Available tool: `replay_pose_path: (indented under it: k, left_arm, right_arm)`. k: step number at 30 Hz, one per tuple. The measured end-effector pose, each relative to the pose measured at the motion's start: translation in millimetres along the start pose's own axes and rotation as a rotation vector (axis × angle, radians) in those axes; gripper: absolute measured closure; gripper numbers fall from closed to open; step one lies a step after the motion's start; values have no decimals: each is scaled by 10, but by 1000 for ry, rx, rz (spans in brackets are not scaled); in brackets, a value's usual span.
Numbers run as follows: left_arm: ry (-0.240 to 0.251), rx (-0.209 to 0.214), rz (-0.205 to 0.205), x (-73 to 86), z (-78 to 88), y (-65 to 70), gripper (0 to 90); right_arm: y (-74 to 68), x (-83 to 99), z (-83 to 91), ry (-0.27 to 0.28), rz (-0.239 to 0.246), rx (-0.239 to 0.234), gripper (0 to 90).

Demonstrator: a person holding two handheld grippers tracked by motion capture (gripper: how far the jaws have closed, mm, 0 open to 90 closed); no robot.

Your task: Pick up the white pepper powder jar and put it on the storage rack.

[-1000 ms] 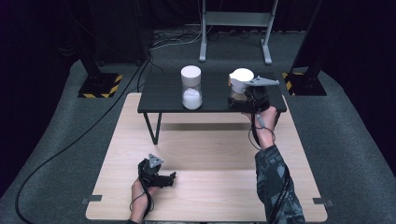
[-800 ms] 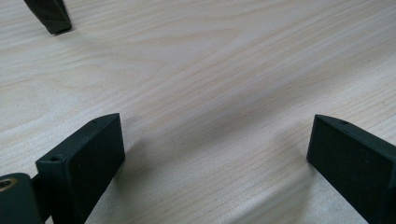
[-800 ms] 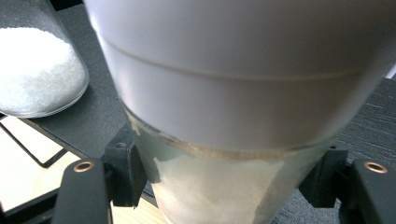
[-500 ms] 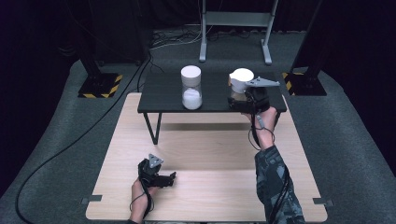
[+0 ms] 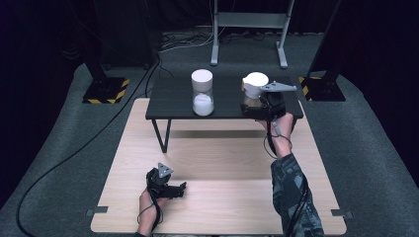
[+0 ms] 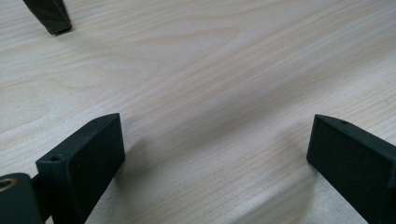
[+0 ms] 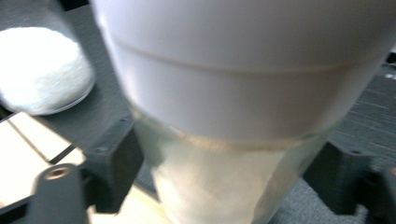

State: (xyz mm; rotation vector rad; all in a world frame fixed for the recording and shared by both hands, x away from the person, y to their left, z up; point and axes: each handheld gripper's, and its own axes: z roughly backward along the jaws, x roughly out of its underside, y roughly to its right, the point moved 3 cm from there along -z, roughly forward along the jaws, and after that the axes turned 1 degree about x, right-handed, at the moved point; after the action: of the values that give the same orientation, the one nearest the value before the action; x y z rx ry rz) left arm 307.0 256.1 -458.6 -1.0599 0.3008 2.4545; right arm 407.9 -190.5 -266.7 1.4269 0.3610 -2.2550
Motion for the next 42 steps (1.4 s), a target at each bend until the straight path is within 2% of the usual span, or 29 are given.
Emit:
replay_pose_path:
  k: [1,3,5,10,14,17,21,24,28,33,38,42]
  left_arm:
    - [1,1,1,1,0,-1,42]
    - [0,0,1,0,0,0,42]
    - [1,1,2,2,0,-2,42]
    - [0,-1,0,-1,0,2,42]
    - [-2,-2,-3,-3,0,4,42]
    - [-1,-2,-2,-2,-1,5,42]
    - [-1,-2,-2,-2,-2,5,41]
    - [-2,-3,-2,-3,-1,5,41]
    - [-1,-3,-2,-3,-2,6,41]
    - [-1,-3,-2,-3,-2,6,41]
    - [-2,-3,-3,-3,-1,6,41]
    - [-2,-3,-2,-3,-2,7,41]
  right_arm:
    - [9,-13,10,-13,0,-9,91]
    - [-12,-28,42,-32,19,2,48]
    - [6,-23,97,-37,26,-11,3]
    - [-16,12,232,-85,70,-20,0]
    - [-60,152,315,-118,97,-21,0]
    - [-87,336,367,-135,119,-30,0]
    - [13,662,442,-144,137,-103,0]
    - [34,925,467,-179,147,-114,0]
    - [-23,1350,449,-234,166,-91,0]
    - [-63,1816,378,-284,129,-79,0]
    - [-119,2100,326,-295,136,-93,0]
    - [-120,2200,287,-290,119,-107,0]
